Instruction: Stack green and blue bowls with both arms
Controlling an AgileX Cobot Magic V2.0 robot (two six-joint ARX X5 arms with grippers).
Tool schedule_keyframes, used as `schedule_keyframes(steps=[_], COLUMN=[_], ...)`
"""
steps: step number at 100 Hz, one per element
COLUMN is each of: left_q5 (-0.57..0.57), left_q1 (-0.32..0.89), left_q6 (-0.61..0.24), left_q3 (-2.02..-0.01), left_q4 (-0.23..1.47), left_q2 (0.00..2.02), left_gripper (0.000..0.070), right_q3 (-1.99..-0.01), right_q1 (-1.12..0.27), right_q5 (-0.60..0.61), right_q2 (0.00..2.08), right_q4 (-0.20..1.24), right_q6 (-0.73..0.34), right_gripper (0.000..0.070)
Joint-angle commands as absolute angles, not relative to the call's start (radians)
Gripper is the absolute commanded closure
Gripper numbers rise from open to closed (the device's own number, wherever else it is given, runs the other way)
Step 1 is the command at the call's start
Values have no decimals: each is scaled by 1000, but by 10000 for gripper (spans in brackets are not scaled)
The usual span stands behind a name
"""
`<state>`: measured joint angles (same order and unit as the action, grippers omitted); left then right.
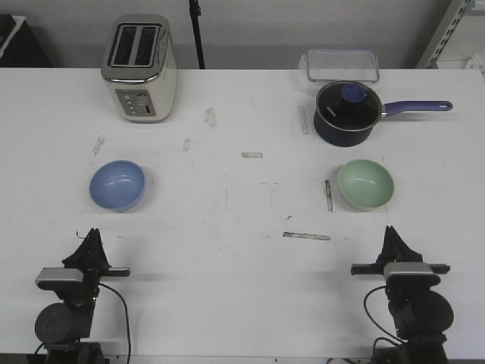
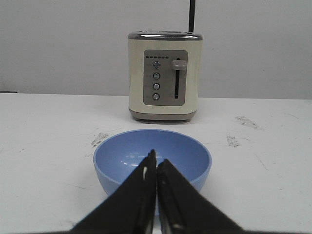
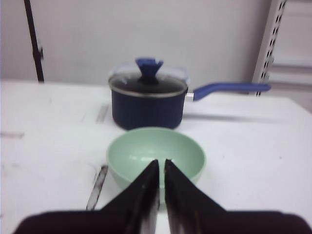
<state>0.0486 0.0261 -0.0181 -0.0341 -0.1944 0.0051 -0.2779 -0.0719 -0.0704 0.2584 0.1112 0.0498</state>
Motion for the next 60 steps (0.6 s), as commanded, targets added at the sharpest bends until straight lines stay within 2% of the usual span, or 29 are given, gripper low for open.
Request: schedule_keyframes(steps=[1,29,60], left_q5=[48,48,48], left_q1=[25,25,25], left_q6=[-27,-27,-27], left_q3=[-12,-12,-12], left_q4=[-209,-209,-209], left_q2=[3,3,3], left_gripper=[698,698,698], right_q3=[-348,-651,-954], right_q1=[-73,-73,-39], right_q5=[-52,-26,-25], right_q2=[346,710,992], right_q4=[139,319,558], right_q6=[81,79,68], right_gripper=[689,689,689])
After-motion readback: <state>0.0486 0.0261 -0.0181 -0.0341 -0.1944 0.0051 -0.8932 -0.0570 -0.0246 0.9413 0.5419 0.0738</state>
